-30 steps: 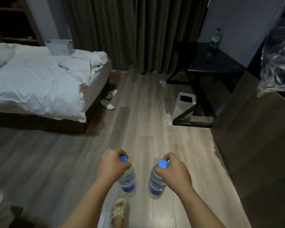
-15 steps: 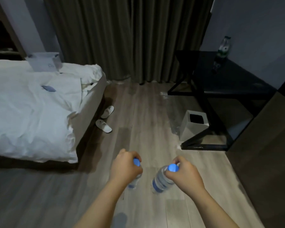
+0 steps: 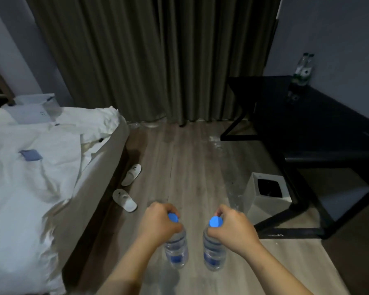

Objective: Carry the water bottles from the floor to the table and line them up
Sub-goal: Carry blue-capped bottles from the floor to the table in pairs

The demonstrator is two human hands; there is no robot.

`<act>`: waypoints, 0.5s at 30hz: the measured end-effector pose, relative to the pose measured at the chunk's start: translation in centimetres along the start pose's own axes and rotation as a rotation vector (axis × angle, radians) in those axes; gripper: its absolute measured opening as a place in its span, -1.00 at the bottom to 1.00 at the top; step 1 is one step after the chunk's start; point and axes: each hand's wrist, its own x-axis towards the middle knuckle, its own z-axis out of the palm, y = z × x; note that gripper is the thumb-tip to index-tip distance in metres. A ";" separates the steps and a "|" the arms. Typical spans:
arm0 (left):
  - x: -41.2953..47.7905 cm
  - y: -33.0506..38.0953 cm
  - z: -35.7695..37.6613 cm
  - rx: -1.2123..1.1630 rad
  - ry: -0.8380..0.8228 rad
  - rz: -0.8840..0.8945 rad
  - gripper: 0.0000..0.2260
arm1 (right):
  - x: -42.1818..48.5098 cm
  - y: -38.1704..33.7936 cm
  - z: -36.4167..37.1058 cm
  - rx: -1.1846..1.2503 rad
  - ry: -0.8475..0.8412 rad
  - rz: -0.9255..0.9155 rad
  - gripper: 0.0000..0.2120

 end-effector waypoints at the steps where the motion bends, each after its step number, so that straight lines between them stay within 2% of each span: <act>1: 2.1 0.8 -0.2 0.025 0.000 0.014 -0.84 | 2.0 -0.3 -0.5 -0.006 -0.004 -0.006 -0.77; 9: 18.1 5.4 -1.4 0.032 0.058 0.051 -0.83 | 16.9 -1.4 -4.0 0.111 0.100 0.037 -0.78; 15: 31.2 7.6 -2.4 0.031 -0.028 0.106 -0.81 | 28.6 -2.8 -5.2 0.091 0.109 0.031 -0.80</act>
